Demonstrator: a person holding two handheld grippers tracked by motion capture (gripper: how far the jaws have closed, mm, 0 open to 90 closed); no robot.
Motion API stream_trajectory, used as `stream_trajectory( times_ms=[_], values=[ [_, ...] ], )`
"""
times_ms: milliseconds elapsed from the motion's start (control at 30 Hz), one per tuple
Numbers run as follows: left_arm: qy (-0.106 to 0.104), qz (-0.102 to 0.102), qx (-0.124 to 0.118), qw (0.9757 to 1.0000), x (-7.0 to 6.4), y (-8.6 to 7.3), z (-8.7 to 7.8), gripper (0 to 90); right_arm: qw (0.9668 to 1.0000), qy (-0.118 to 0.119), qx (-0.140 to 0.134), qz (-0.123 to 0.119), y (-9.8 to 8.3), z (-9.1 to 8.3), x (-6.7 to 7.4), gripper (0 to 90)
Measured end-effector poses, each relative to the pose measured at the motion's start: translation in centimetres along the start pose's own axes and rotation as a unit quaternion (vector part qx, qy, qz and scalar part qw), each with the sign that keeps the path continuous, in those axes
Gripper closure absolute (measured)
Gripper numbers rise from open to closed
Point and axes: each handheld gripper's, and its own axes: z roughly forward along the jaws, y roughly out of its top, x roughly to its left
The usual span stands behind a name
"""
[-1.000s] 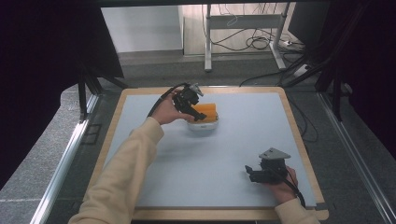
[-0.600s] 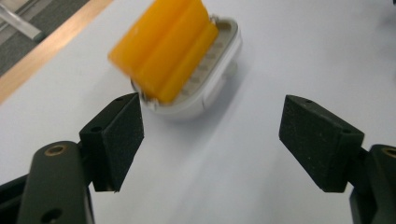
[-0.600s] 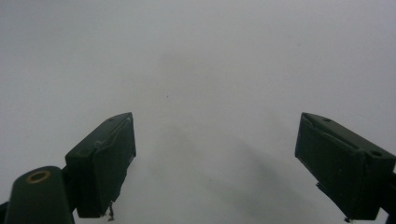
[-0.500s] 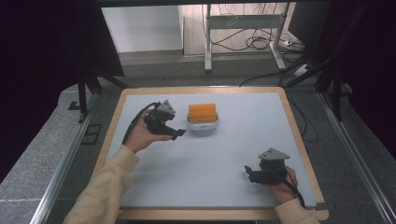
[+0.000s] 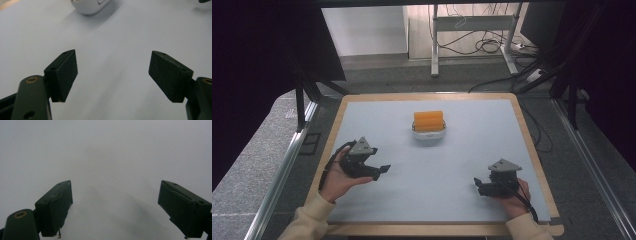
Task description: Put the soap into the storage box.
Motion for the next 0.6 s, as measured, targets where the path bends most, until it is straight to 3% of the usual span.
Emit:
stream_trajectory(
  times_ms=[300,600],
  values=[
    [0.013,-0.017,0.020,0.9996,-0.6,-2.9,-0.4,23.1,1.0000,0.000,0.003,-0.001,0.0,0.1,0.0,12.9],
    [0.017,-0.021,0.021,0.9994,-0.5,-3.7,-0.3,23.1,1.0000,0.002,-0.005,-0.006,0.0,0.0,0.1,12.8]
  ],
)
